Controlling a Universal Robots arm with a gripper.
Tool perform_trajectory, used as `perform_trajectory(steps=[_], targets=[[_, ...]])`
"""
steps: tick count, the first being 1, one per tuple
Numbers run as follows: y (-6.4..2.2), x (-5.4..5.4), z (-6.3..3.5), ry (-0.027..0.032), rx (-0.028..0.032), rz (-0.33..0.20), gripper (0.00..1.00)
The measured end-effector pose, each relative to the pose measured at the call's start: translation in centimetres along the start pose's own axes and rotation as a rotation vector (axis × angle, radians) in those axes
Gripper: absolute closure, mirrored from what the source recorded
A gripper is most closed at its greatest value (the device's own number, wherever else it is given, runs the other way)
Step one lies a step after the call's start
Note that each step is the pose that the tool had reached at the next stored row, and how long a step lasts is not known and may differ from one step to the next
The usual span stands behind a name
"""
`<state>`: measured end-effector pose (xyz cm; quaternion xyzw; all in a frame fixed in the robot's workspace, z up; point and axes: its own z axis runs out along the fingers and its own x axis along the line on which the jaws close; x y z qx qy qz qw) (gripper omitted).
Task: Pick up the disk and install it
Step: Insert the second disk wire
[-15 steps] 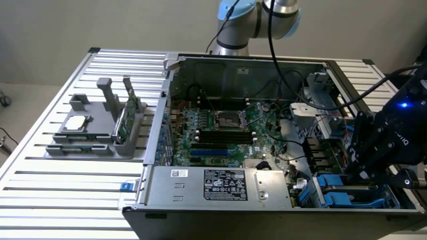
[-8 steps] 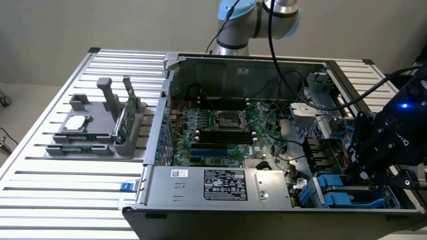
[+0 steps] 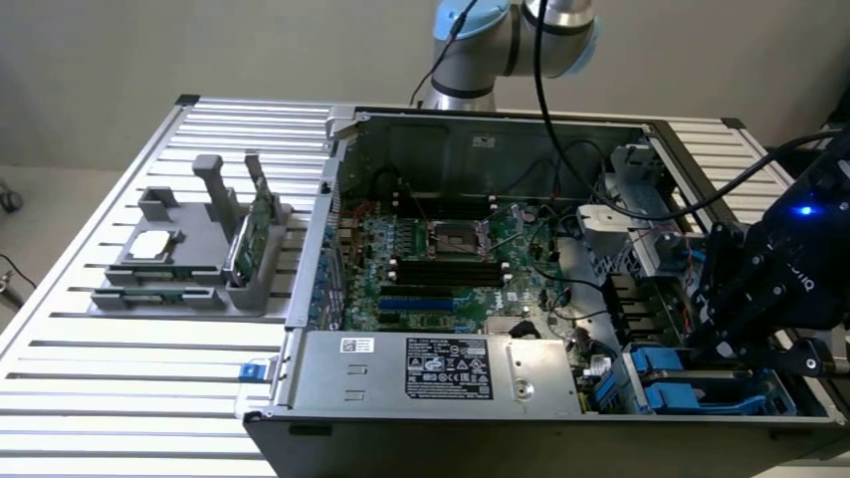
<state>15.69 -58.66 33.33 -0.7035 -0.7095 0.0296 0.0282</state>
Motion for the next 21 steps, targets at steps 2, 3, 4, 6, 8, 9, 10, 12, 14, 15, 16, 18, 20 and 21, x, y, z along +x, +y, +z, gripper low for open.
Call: perform_trajectory(steps=[2,3,4,6,8,9,10,12,14,15,16,18,20,21], targets=[[0.00,0.0,-0.08,0.0003,-0.0001,0.000,0.82],[-0.01,0.0,-0.19,0.0013,0.0000,0.000,0.82],[-0.03,0.0,-0.40,0.0011,0.0001,0.000,0.75],[-0.08,0.0,-0.98,0.0000,0.0000,0.000,0.75],[-0.11,0.0,-1.42,-0.0002,0.0000,0.000,0.75],[-0.15,0.0,-1.53,0.0001,0.0000,0.000,0.75],[-0.21,0.0,-1.59,0.0000,0.0000,0.000,0.75],[-0.50,0.0,-1.60,-0.0001,0.0000,-0.002,0.75],[-1.00,0.0,-1.57,-0.0006,0.0000,-0.005,0.75],[-1.26,0.0,-1.55,-0.0007,0.0000,-0.007,0.75],[-1.55,0.0,-1.53,-0.0009,0.0000,-0.009,0.75],[-2.13,0.0,-1.48,-0.0011,0.0000,-0.012,0.75],[-2.71,0.0,-1.45,-0.0012,0.0000,-0.013,0.78],[-2.97,0.0,-1.44,-0.0012,-0.0001,-0.013,0.84]])
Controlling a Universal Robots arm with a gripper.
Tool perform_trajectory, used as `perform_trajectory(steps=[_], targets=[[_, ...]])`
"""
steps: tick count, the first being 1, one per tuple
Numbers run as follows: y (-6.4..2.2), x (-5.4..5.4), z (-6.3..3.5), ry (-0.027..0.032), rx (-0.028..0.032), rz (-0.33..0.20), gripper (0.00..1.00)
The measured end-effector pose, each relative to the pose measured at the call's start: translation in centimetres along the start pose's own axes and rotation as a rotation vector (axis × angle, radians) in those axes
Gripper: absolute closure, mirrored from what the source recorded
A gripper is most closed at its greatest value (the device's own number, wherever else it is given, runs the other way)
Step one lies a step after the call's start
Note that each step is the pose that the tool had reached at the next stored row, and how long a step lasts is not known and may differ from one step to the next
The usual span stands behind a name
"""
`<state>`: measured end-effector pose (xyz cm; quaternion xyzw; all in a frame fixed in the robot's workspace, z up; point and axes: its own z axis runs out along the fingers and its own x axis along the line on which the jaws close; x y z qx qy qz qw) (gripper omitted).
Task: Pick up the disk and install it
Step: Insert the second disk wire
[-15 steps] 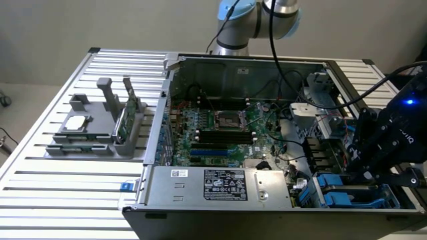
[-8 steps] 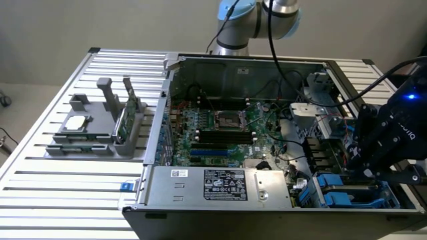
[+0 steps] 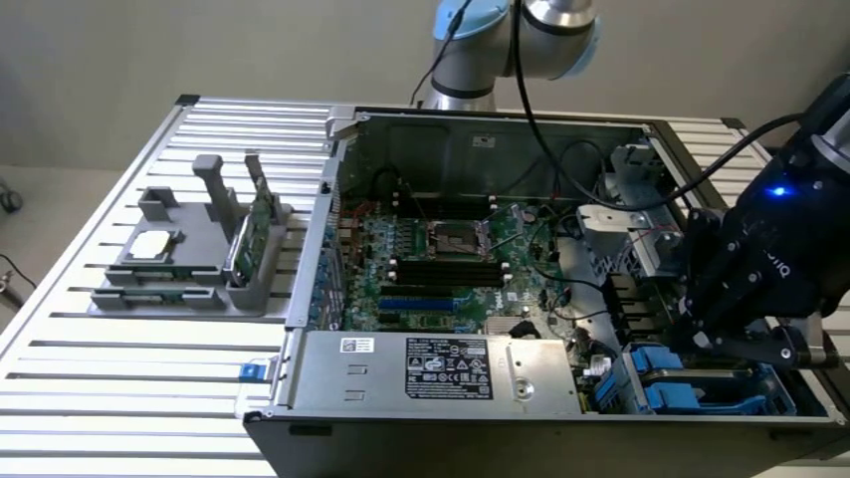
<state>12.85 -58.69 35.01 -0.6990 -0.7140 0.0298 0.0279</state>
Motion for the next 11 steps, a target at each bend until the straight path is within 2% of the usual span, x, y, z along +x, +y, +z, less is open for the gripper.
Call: perform_trajectory(steps=[1,2,11], targets=[[-0.17,0.02,0.02,-0.0002,-0.0010,0.000,0.84],[-0.18,0.01,0.01,-0.0006,-0.0013,0.000,0.89],[-0.19,0.02,0.01,-0.0008,-0.0013,0.000,0.89]])
